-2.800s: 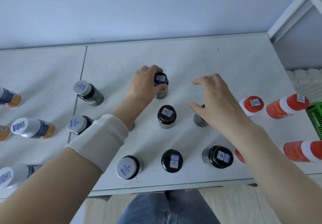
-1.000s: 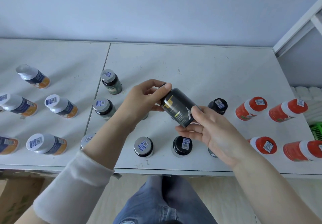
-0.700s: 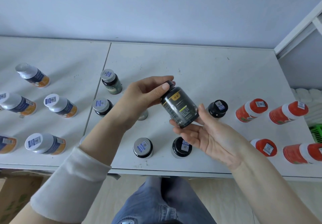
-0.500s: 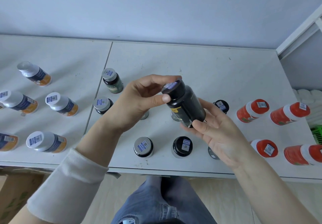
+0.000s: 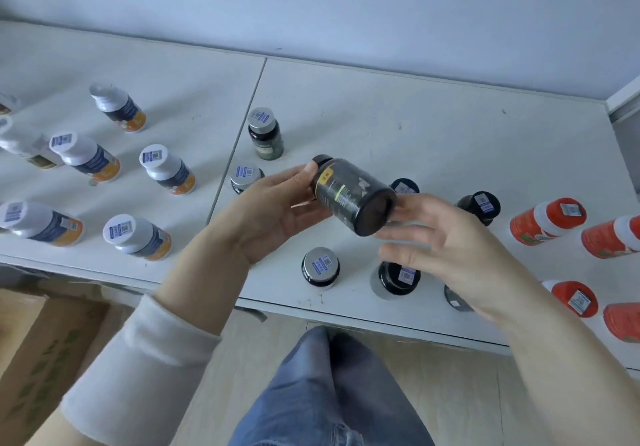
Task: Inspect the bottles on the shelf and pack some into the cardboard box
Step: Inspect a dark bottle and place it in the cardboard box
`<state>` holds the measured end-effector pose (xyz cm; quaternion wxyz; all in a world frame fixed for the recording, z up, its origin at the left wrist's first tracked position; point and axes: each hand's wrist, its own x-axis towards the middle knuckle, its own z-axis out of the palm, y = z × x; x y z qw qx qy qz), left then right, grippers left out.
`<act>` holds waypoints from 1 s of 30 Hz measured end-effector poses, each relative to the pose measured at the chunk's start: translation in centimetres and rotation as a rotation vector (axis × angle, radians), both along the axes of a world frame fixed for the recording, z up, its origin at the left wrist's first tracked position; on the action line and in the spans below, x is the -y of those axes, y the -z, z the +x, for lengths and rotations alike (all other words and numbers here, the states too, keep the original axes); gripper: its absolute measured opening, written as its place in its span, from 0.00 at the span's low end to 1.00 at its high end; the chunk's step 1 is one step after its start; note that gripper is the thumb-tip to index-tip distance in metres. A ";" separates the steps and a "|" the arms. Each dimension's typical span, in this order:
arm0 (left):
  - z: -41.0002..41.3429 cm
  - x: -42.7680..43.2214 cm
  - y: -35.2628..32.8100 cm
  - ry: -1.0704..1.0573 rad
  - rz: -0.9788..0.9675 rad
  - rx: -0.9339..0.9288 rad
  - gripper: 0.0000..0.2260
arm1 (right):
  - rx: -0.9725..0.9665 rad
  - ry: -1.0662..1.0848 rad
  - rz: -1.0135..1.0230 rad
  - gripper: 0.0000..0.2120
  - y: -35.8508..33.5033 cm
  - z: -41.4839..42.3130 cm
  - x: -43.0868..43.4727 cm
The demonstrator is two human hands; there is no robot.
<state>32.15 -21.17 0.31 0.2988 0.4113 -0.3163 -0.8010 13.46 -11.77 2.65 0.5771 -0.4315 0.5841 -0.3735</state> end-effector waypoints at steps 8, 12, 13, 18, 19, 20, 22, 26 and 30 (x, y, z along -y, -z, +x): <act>6.9 -6.6 0.6 -0.377 0.338 -0.301 0.09 | -0.731 -0.236 -0.332 0.28 -0.8 5.7 -0.6; 12.0 -11.9 0.7 -0.534 -0.046 0.029 0.08 | -0.996 -0.467 -0.613 0.31 1.5 9.9 -2.5; 13.4 -13.4 0.4 -0.567 -0.128 0.162 0.08 | -1.064 -0.537 -0.671 0.31 2.1 11.1 -3.1; 20.1 -20.4 -0.7 -0.683 -0.376 0.733 0.19 | -1.157 -0.773 -0.760 0.30 4.6 17.6 -6.4; 21.4 -21.5 -0.6 -0.675 -0.403 0.834 0.19 | -1.164 -0.808 -0.773 0.30 4.9 19.0 -6.8; 22.7 -22.7 -0.6 -0.666 -0.414 0.921 0.19 | -1.174 -0.840 -0.790 0.29 5.2 20.6 -7.1; 25.4 -24.8 -0.2 -0.653 -0.413 1.029 0.19 | -1.181 -0.895 -0.822 0.29 5.6 23.8 -7.7; 31.5 -27.9 1.3 -0.702 -0.361 1.068 0.18 | -1.169 -0.989 -0.912 0.26 6.1 31.3 -8.0; 39.4 -30.0 3.5 -0.845 -0.341 1.083 0.19 | -1.111 -1.082 -0.951 0.26 7.3 41.2 -7.7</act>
